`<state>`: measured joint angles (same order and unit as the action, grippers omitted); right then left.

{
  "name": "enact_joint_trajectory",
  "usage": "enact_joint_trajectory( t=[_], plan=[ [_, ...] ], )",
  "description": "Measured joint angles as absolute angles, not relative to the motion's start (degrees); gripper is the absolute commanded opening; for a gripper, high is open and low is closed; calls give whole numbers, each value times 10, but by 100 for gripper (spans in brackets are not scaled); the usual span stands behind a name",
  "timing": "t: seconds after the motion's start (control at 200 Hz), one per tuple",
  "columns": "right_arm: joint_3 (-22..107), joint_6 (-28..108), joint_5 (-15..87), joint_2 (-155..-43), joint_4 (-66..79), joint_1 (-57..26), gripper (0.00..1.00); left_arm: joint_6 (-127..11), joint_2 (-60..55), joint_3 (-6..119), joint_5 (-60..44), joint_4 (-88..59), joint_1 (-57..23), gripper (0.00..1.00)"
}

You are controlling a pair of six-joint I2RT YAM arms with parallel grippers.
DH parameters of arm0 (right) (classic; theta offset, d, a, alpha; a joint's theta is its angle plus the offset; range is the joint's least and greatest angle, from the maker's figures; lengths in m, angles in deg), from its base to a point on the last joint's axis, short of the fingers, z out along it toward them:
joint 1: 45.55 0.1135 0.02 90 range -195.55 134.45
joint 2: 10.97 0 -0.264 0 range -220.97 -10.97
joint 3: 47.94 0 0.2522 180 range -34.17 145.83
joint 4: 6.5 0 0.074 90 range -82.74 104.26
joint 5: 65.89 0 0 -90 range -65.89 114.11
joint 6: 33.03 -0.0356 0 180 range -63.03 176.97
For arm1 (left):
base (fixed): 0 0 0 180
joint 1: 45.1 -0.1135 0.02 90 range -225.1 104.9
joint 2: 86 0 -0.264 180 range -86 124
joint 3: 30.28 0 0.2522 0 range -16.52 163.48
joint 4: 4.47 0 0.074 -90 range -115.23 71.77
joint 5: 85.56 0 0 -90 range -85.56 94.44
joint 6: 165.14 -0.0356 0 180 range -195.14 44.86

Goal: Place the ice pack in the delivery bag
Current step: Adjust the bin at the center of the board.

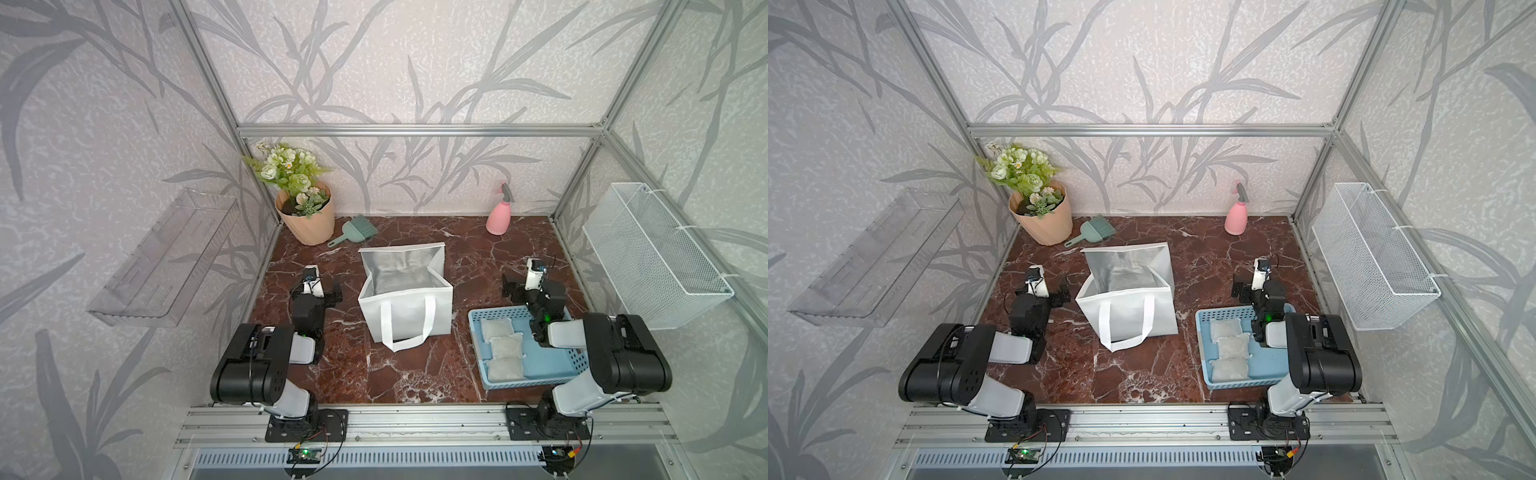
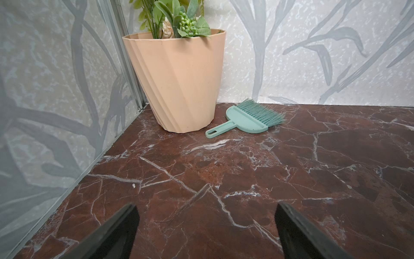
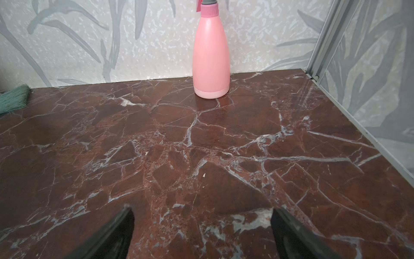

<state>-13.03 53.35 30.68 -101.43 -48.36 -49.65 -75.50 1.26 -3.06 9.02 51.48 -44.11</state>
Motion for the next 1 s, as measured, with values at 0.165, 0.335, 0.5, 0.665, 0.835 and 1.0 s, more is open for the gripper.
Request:
enact_joint_trajectory(
  t=[0.165, 0.335, 0.5, 0.665, 0.835, 1.0],
  plan=[
    [-130, 534, 307, -1014, -484, -496, 99, -755, 13, -31, 90, 515, -441, 100],
    [-130, 534, 307, -1014, -483, -496, 99, -755, 13, -31, 90, 515, -441, 100],
    [-130, 534, 307, -1014, -481, -496, 99, -755, 13, -31, 90, 515, -441, 100],
    [-130, 534, 306, -1014, -481, -496, 99, -755, 11, -30, 90, 512, -441, 100],
    [-166, 525, 276, -993, -508, -493, 99, -719, -62, 50, 126, 319, -442, 100],
    [-204, 508, 227, -863, -467, -489, 99, -637, -141, 217, 160, 101, -445, 100]
  ],
)
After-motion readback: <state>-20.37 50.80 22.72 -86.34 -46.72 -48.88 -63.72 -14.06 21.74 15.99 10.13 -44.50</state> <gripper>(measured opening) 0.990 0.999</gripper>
